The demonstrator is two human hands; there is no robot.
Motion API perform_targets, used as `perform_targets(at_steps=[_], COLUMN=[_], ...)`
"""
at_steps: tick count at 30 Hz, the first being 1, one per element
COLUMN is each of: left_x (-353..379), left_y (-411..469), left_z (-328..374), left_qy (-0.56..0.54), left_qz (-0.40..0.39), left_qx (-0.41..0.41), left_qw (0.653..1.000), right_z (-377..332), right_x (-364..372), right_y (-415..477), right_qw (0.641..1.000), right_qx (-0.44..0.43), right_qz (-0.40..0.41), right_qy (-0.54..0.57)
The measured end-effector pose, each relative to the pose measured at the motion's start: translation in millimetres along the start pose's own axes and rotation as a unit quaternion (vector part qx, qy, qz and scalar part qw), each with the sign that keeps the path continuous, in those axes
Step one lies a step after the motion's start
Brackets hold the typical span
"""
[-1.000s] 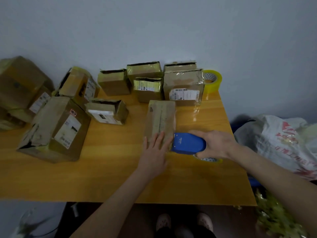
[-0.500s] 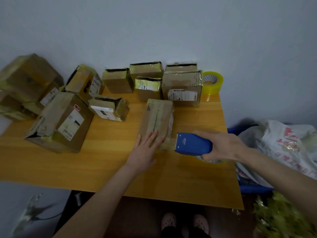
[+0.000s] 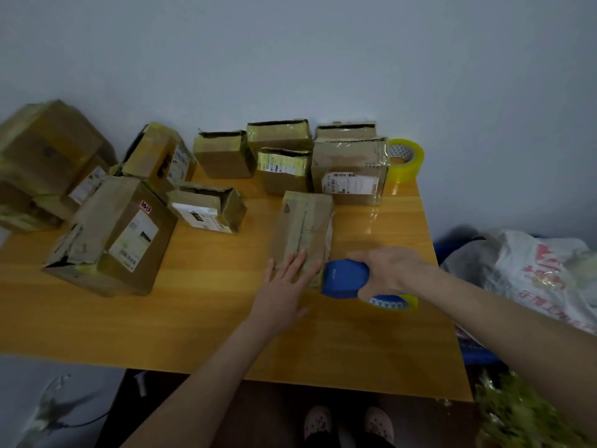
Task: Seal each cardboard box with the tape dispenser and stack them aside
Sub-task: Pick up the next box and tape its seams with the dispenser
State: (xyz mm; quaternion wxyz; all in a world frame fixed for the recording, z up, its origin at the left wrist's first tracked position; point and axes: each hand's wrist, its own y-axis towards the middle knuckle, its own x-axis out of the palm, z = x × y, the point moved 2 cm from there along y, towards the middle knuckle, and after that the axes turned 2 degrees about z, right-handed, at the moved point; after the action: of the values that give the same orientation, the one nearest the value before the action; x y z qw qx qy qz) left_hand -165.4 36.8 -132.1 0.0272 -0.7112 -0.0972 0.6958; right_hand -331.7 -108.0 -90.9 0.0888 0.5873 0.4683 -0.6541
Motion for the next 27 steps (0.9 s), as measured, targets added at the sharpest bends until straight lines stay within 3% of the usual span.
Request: perform_targets(at_steps=[6, 9, 11, 14, 18, 20, 21, 22, 24, 27], left_x=[4, 4, 5, 6, 3, -6, -11, -15, -18, -15], left_y=[-1, 0, 3, 7, 4, -1, -6, -11, -21, -27], left_z=[-1, -1, 4, 15, 16, 7, 0, -8, -29, -55], left_qy=[-0.012, -0.027, -0.038, -0.055, -0.101, -0.22, -0.294, -0.343, -0.374, -0.424], left_qz=[0.0, 0.009, 0.02, 0.034, 0.051, 0.108, 0.149, 0.198, 0.283, 0.27], left_qx=[0.005, 0.004, 0.001, -0.009, -0.001, -0.004, -0.024, -0.055, -0.143, -0.291], left_qw=[1.0, 1.0, 0.999, 0.998, 0.994, 0.969, 0.944, 0.917, 0.871, 0.814], right_z=[-5, 22, 42, 54, 60, 60, 60, 59, 61, 60], right_x=[-16, -31, -32, -8, 36, 48, 51, 53, 52, 38], right_y=[4, 0, 1, 9, 20, 23, 25, 26, 25, 16], right_qw=[0.999, 0.98, 0.924, 0.826, 0.688, 0.621, 0.617, 0.64, 0.72, 0.838], right_qx=[0.039, 0.081, 0.105, 0.17, 0.257, 0.262, 0.266, 0.273, 0.291, 0.256], right_qz=[-0.028, 0.014, 0.091, 0.159, 0.114, 0.081, 0.077, 0.081, 0.108, 0.138], right_qy=[-0.021, 0.181, 0.355, 0.514, 0.669, 0.734, 0.736, 0.714, 0.621, 0.462])
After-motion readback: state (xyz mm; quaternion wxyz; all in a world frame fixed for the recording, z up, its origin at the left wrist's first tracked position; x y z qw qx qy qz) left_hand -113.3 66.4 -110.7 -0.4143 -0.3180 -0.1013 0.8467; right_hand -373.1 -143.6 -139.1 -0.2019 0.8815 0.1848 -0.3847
